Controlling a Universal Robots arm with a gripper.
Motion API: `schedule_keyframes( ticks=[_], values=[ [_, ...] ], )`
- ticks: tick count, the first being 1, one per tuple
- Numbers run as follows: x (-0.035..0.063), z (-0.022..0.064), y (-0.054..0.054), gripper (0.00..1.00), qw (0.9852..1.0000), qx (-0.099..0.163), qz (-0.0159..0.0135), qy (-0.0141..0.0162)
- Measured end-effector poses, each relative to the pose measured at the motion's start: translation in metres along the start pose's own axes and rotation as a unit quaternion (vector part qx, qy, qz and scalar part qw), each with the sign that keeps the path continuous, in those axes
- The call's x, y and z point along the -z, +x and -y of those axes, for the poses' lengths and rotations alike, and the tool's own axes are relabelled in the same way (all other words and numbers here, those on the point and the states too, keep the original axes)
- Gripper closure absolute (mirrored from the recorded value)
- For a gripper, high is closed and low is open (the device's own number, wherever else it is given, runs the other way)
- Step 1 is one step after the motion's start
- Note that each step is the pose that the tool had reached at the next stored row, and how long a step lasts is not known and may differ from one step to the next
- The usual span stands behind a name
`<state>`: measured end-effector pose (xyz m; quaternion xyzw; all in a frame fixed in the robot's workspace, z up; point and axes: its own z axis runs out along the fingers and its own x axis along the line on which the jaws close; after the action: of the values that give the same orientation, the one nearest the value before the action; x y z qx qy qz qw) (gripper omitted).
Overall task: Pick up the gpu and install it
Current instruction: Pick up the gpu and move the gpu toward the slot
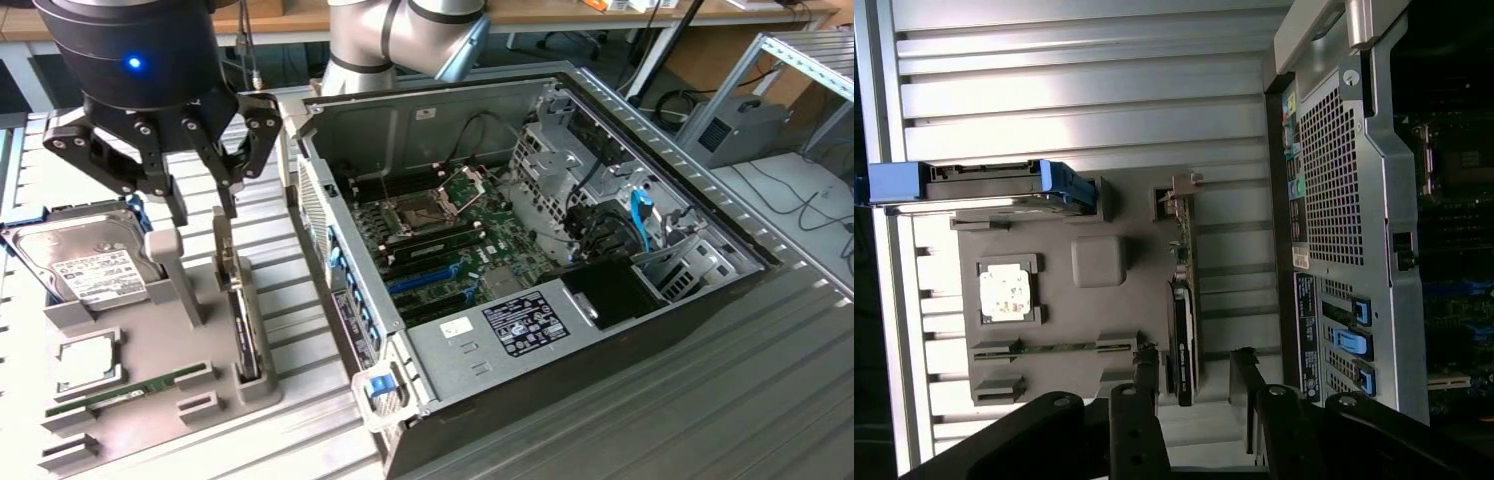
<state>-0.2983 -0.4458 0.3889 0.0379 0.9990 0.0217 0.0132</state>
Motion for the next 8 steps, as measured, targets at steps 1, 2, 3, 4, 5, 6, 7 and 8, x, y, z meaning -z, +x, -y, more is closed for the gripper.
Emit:
schedule_keyframes(
  ticks=[1, 2, 3, 4, 5, 6, 7, 8],
  values=[
    [-0.0016, 0.0001, 0.0, 0.58, 1.0, 0.0, 0.0, 0.0],
    [-0.0039, 0.0002, 0.0, 0.58, 1.0, 0.0, -0.0001, 0.0],
    [-0.0056, 0.0002, 0.0, 0.58, 1.0, 0.0, -0.0001, 0.0],
    [-0.0076, 0.0003, 0.0, 0.58, 1.0, 0.0, -0.0001, 0.0],
    [-0.0101, 0.0004, 0.0, 0.58, 1.0, 0.0, -0.0001, 0.0001],
    [-0.012, 0.0005, 0.0, 0.58, 1.0, 0.0, 0.0, 0.0],
    [-0.014, 0.0006, 0.0, 0.58, 1.0, 0.0, 0.0, 0.0],
    [-0.0168, 0.0008, 0.0, 0.58, 1.0, 0.0, -0.0001, 0.0]
  ],
)
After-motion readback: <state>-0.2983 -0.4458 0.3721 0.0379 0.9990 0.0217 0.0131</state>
